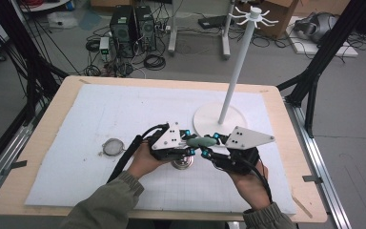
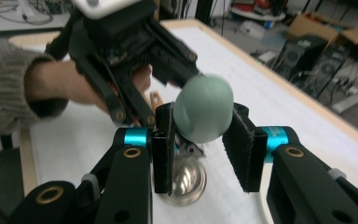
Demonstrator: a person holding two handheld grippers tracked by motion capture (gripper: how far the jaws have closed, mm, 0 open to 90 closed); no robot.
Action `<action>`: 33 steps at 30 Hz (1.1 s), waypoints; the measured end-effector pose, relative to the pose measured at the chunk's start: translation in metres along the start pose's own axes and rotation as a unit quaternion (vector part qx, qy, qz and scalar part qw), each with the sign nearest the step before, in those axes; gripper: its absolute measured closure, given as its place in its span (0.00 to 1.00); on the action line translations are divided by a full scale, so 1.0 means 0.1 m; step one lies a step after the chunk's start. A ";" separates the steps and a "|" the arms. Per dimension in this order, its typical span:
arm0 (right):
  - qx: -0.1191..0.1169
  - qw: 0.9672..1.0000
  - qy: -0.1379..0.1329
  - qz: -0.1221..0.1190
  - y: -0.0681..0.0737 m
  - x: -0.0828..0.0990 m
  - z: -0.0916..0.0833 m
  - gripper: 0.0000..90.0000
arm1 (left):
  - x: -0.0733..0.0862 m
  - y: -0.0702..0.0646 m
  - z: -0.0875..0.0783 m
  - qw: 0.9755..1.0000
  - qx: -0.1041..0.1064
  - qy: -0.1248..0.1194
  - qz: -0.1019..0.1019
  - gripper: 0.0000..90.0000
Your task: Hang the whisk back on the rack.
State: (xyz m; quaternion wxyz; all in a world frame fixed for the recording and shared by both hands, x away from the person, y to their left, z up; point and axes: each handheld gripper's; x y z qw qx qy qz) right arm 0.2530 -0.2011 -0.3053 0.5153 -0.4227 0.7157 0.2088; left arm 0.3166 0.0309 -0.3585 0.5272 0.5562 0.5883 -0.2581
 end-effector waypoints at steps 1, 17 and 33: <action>0.000 1.000 -0.004 -0.002 0.00 -0.04 0.01 0.72 | -0.01 0.01 -0.01 1.000 -0.002 -0.003 -0.002 0.71; -0.009 0.996 -0.084 0.005 -0.05 -0.23 0.22 0.71 | -0.16 0.07 -0.23 0.999 -0.023 -0.044 -0.016 0.76; -0.039 0.992 -0.115 0.015 -0.08 -0.28 0.36 0.74 | -0.23 0.08 -0.29 0.997 -0.010 -0.058 -0.053 0.77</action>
Point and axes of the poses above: each handheld gripper's, and its own axes: z roughly forward along the jaws, x roughly out of its underside, y roughly to its left, and after that the axes turned 2 degrees about -y, right-handed
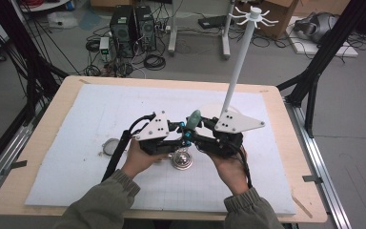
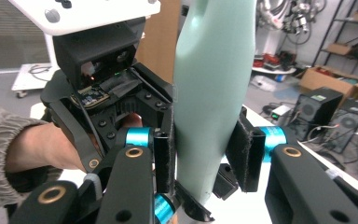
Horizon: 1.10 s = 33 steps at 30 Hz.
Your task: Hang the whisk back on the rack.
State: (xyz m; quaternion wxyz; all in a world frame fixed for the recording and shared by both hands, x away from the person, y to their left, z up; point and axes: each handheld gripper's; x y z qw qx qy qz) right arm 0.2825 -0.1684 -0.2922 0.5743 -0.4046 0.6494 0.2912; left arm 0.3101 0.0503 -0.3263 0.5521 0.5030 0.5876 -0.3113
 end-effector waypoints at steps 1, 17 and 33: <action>-0.004 1.000 0.003 0.002 0.00 0.00 0.01 0.74 | 0.01 0.01 0.00 1.000 0.003 0.001 -0.004 0.77; -0.027 0.999 0.017 0.043 -0.24 -0.06 -0.02 0.74 | 0.01 0.03 -0.30 0.999 0.011 0.008 -0.030 0.54; -0.024 0.997 0.030 0.062 -0.46 -0.03 -0.14 0.74 | 0.23 0.07 -0.90 0.997 -0.031 0.037 -0.064 0.44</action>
Point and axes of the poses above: each handheld gripper's, and its own axes: z roughly forward along the jaws, x roughly out of its underside, y roughly to its left, and after that the axes turned 2 degrees about -y, right-handed
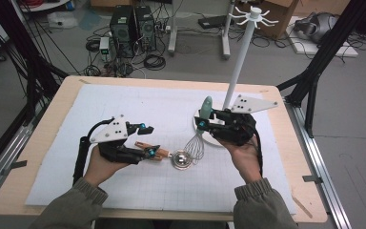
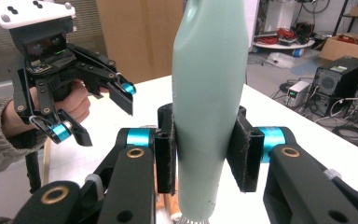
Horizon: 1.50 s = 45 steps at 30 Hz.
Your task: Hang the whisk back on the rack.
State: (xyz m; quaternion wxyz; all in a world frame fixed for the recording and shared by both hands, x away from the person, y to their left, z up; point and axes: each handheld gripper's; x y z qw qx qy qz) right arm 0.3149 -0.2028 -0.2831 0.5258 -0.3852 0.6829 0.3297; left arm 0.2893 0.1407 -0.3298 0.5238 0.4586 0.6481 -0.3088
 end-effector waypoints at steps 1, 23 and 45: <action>0.000 1.000 0.001 0.002 -0.01 0.00 -0.01 0.74 | 0.02 0.00 -0.03 1.000 -0.002 0.001 -0.002 0.43; 0.035 0.999 0.014 0.011 -0.39 -0.34 -0.21 0.74 | 0.42 0.04 -0.53 0.998 -0.044 0.023 -0.039 0.31; 0.088 0.996 0.004 0.021 -0.70 -1.00 -0.21 0.74 | 0.69 0.12 -0.75 0.995 -0.072 0.025 -0.065 0.25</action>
Point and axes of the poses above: each handheld gripper's, and its own axes: z roughly forward along the jaws, x roughly out of its underside, y roughly to its left, and after that the axes turned 2 degrees about -y, right-handed
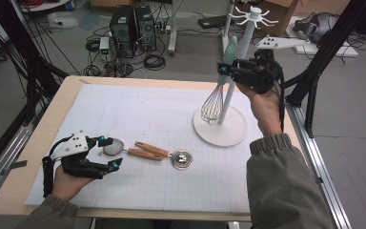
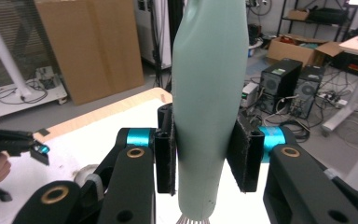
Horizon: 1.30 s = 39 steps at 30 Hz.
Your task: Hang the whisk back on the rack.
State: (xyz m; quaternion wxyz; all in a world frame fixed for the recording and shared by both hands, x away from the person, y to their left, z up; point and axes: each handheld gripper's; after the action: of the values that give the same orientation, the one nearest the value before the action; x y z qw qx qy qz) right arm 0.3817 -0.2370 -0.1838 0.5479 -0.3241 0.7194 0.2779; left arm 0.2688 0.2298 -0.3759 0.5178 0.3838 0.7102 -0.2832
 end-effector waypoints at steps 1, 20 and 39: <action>0.003 1.000 0.003 0.001 0.00 -0.03 0.01 0.74 | 0.00 0.00 0.00 1.000 0.000 0.000 0.000 0.25; 0.076 0.997 0.011 0.024 -0.06 -0.33 0.05 0.74 | -0.01 0.01 0.00 1.000 0.006 -0.004 0.002 0.25; 0.102 0.994 0.023 0.033 -0.10 -0.34 0.09 0.74 | -0.01 0.01 -0.01 1.000 0.005 -0.006 0.003 0.25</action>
State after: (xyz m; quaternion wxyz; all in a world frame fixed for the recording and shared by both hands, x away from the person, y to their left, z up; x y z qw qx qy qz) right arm 0.4012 -0.2308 -0.1538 0.5520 -0.2493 0.7665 0.2133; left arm 0.2692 0.2309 -0.3743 0.5207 0.3869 0.7047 -0.2874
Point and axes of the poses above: each handheld gripper's, and its own axes: z roughly forward along the jaws, x roughly out of its underside, y roughly to its left, and after that the axes turned 2 degrees about -y, right-handed
